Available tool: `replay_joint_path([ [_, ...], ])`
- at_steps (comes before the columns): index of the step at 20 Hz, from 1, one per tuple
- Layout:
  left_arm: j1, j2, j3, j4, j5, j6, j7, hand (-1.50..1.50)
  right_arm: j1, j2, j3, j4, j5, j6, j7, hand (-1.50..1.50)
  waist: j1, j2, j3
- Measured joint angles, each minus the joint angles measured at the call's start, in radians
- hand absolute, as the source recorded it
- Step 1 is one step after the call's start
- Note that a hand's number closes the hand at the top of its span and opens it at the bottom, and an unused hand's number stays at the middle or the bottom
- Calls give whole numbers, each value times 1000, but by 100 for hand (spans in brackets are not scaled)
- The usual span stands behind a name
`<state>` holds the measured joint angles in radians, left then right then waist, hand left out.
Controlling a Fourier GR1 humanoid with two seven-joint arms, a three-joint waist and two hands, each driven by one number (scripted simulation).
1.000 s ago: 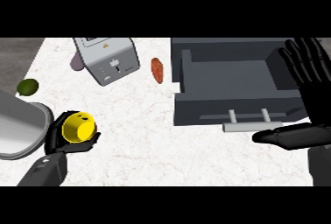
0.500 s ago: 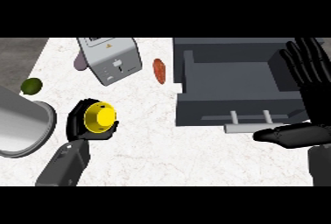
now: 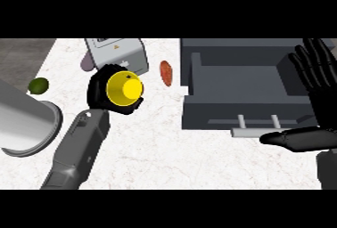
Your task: Pick up the cup, place it into the drawer and close the drawer
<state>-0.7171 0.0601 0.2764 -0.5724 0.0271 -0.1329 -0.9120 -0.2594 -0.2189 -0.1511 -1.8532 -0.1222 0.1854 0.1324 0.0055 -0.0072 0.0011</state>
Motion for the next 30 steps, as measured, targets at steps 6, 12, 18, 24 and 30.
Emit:
replay_joint_path([
  [6,-118,-43,-94,-161,34,73,223,150,-10,-13,-22,30,-9,12,-20,-150,1,-1,0],
  [12,-285,-56,-198,-223,85,224,438,150,-6,5,-6,37,23,-6,-42,-150,-13,3,0],
  [18,-475,-59,-258,-84,122,360,555,150,-23,-4,-13,39,3,10,-43,-150,-39,12,0],
  [24,-598,-60,-345,97,181,459,627,150,-54,-8,-7,57,-4,23,-47,-150,-71,21,0],
  [30,-637,-60,-442,232,216,441,667,150,-72,2,8,59,-7,27,-54,-150,-117,33,1],
])
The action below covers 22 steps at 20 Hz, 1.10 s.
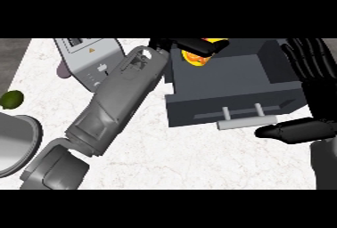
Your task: Pick up the cup, place it into the drawer and close the drawer
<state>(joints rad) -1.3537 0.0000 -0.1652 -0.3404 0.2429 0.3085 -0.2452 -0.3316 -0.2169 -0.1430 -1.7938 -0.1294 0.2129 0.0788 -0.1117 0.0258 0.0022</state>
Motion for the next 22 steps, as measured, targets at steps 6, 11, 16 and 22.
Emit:
replay_joint_path([
  [6,15,0,-96,61,23,-43,25,-150,-46,9,23,19,-2,11,-11,-150,-50,14,0],
  [11,49,0,-130,54,71,-54,-1,-150,-55,14,46,16,-22,40,-12,-150,-85,21,0],
  [16,85,0,-121,11,157,-63,-66,-150,-79,39,108,34,-89,116,-3,150,-95,27,-1],
  [22,94,0,-89,-41,263,-76,-169,-150,-65,0,204,23,-182,284,44,150,-87,18,-2],
])
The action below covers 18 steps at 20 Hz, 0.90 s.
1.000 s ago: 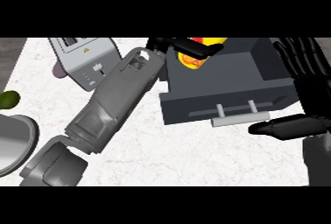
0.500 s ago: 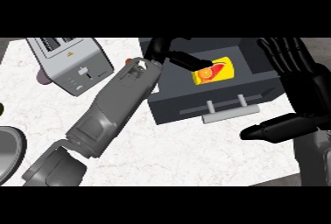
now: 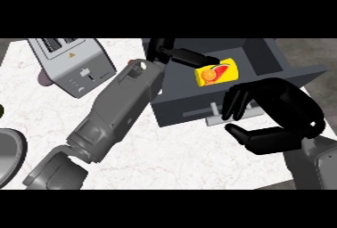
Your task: Pick up the cup, place it into the drawer and close the drawer
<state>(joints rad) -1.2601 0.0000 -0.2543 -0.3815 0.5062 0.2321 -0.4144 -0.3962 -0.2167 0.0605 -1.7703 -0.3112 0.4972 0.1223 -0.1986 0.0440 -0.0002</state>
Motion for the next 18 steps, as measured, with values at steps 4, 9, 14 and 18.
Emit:
replay_joint_path([
  [4,-3,0,11,-7,50,29,-48,-150,12,-83,68,-9,33,97,63,-150,29,-10,0],
  [9,-2,0,8,-4,98,68,-75,-150,57,-154,126,-23,206,126,65,-150,78,-21,1],
  [14,20,0,22,-4,128,51,-111,-150,98,-164,183,38,454,47,-6,-150,137,-27,1],
  [18,55,7,30,-32,140,19,-124,-150,93,-136,241,200,617,-38,-75,-150,184,-32,1],
])
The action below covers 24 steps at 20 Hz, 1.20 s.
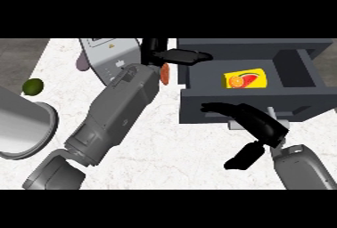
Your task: Pick up the cup, place it into the drawer and close the drawer
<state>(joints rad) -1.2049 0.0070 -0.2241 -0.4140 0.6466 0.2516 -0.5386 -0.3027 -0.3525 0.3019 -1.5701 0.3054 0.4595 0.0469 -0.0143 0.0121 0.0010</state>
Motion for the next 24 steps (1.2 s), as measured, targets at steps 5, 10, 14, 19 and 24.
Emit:
replay_joint_path([
  [5,74,17,9,-57,4,-30,-15,-150,-61,20,48,261,131,-60,-115,150,43,-4,0],
  [10,139,49,8,-136,8,-55,4,-150,-181,59,27,560,208,-151,-216,150,84,-4,0],
  [14,189,85,7,-193,13,-79,28,-150,-286,63,-36,746,212,-211,-326,150,110,0,1],
  [19,253,126,4,-245,18,-125,35,-150,-415,37,-139,915,182,-267,-419,150,138,12,5],
  [24,299,154,-3,-286,19,-162,47,-150,-468,29,-201,1005,140,-267,-467,150,158,16,8],
])
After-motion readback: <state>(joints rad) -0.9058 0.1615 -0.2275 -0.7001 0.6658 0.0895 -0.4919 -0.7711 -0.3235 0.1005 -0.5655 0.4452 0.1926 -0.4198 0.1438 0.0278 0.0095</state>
